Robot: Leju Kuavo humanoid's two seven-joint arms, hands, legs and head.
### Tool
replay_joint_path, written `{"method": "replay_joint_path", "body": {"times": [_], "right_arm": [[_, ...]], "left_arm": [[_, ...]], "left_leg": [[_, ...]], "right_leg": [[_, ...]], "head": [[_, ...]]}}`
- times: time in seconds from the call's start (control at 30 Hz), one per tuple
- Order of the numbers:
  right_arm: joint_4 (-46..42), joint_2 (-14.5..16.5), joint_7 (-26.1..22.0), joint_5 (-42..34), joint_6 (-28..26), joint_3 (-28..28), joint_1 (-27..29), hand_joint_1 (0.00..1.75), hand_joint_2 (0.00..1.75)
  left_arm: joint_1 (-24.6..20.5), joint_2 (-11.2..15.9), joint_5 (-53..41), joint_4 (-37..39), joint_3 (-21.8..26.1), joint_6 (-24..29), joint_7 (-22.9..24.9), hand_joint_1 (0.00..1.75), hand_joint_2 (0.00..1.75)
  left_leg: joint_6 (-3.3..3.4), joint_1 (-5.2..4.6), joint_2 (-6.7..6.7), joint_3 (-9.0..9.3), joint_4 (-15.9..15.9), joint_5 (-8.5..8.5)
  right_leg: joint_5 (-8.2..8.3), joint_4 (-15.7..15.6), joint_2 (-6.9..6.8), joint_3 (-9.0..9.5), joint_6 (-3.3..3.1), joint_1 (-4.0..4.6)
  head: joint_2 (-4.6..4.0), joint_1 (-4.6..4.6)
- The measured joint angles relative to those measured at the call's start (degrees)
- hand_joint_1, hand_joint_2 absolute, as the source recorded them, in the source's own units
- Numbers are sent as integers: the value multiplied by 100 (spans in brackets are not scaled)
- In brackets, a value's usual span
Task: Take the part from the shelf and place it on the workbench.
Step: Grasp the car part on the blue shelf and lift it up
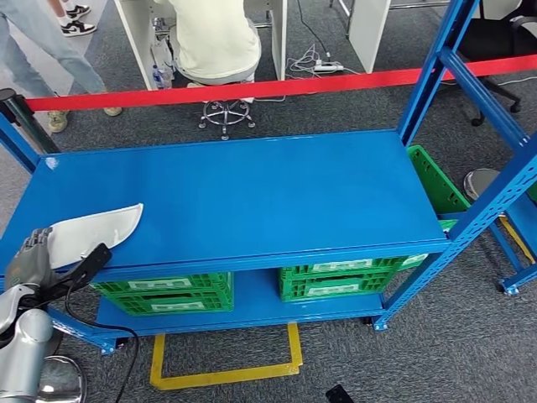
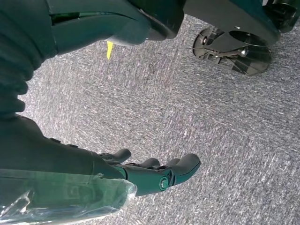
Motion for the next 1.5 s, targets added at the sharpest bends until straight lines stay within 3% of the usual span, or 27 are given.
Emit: {"method": "replay_joint_path", "body": {"times": [0.47,0.5,0.6,0.63,0.73,1.03,1.5], "right_arm": [[0,0,19,22,6,0,0,0,175],[0,0,20,24,6,0,0,0,175],[0,0,21,26,6,0,1,0,175],[0,0,21,26,6,0,1,0,175],[0,0,31,26,9,0,1,0,175],[0,0,48,26,17,0,8,0,175],[1,0,45,28,17,0,6,0,175]], "left_arm": [[-1,5,21,0,114,3,-31,3,175],[-1,8,25,0,120,3,-34,27,175],[1,11,26,0,129,3,-35,140,175],[5,11,26,0,133,3,-35,159,175],[31,11,26,-3,145,3,-35,173,175],[18,10,30,-46,159,46,-57,175,175],[26,9,199,-97,160,234,-482,173,175]], "left_leg": [[0,0,0,-10,0,0],[0,0,0,-10,0,0],[0,0,0,-11,0,0],[0,0,0,-12,0,0],[3,0,-3,-15,0,2],[-2,0,-7,-53,0,30],[-2,-2,-7,-71,0,32]], "right_leg": [[0,0,0,-9,0,0],[0,0,0,-9,0,0],[0,0,0,-10,0,0],[0,0,-1,-11,0,0],[0,0,-9,-19,0,0],[28,2,3,-54,-1,0],[30,2,2,-69,0,-2]], "head": [[0,-1],[0,0],[0,0],[0,-1],[0,0],[0,0],[0,0]]}}
